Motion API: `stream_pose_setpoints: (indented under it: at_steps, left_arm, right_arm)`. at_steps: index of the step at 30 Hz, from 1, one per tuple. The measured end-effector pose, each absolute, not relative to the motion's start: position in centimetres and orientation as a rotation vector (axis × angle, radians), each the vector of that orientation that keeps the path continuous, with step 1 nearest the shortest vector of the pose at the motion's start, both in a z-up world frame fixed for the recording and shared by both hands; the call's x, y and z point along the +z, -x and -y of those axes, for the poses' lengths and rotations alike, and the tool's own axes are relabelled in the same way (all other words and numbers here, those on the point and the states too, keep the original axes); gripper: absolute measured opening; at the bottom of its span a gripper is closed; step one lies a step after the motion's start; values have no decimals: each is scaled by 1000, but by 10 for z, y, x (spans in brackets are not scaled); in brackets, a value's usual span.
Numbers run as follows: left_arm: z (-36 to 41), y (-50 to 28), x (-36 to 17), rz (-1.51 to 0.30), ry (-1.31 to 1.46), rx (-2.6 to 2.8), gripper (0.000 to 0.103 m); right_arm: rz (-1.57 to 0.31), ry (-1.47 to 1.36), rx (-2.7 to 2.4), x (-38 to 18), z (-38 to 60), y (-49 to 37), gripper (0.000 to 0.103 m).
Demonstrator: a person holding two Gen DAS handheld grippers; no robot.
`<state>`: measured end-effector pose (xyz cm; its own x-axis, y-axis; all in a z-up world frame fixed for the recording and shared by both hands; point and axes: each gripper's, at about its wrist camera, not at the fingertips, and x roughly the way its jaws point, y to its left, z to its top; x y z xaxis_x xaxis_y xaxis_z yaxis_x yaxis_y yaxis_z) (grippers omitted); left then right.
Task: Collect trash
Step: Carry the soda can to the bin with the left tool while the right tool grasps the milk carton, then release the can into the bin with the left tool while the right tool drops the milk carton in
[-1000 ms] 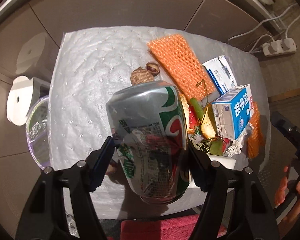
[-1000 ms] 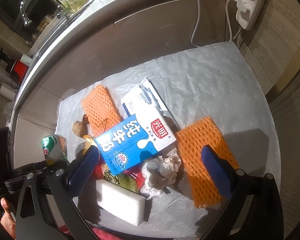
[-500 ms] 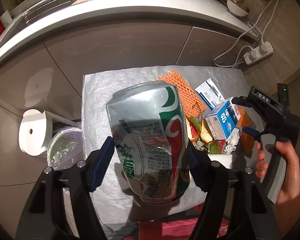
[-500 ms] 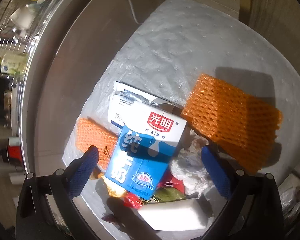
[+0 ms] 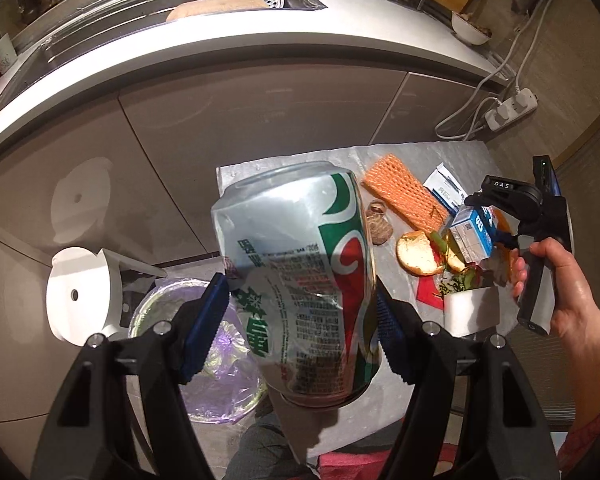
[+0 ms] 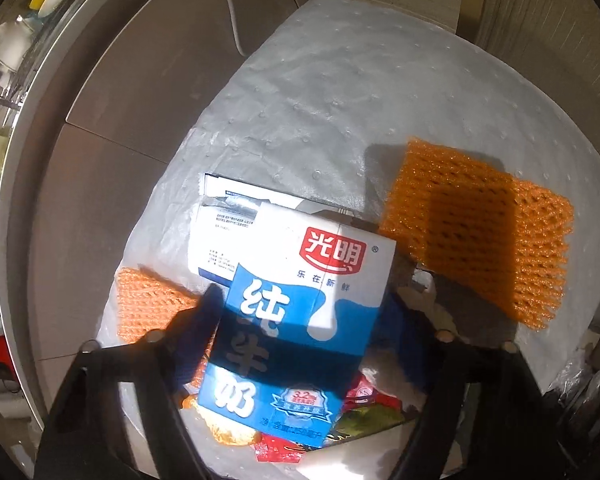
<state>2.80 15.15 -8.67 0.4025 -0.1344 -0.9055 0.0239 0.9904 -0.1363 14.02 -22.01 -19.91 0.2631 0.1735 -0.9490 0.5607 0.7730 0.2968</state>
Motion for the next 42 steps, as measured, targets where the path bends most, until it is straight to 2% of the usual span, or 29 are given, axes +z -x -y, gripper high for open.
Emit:
stream_pose_setpoints:
  at_steps: [7,13,23,33,40,42]
  left_arm:
    - [-191,-22,-96,-1158,112,-93,67]
    - [-228,-9,-114,-1179,113,-89,68]
    - [-270,19,-224,-1346,40,-94,68]
    - [-261,22,-329,-1463,-49,-108,68]
    - [-258,16,-371,-1519,-96,-84,68]
    - [-257,17,-377,-1537,-120,-85,72]
  right_arm:
    - [-1242,-672,-268,-176,214,-123,71]
    - [-1164,-595,-190,-118,194,-98,71]
    - [-1083,-411,-11,-29,140,-38,71]
    - [-1120,-282,101,-10,81,-14,71]
    - [-1127,-188,167,1,47,-9,71]
    - [-1125,-167,187,3,40,-10,71]
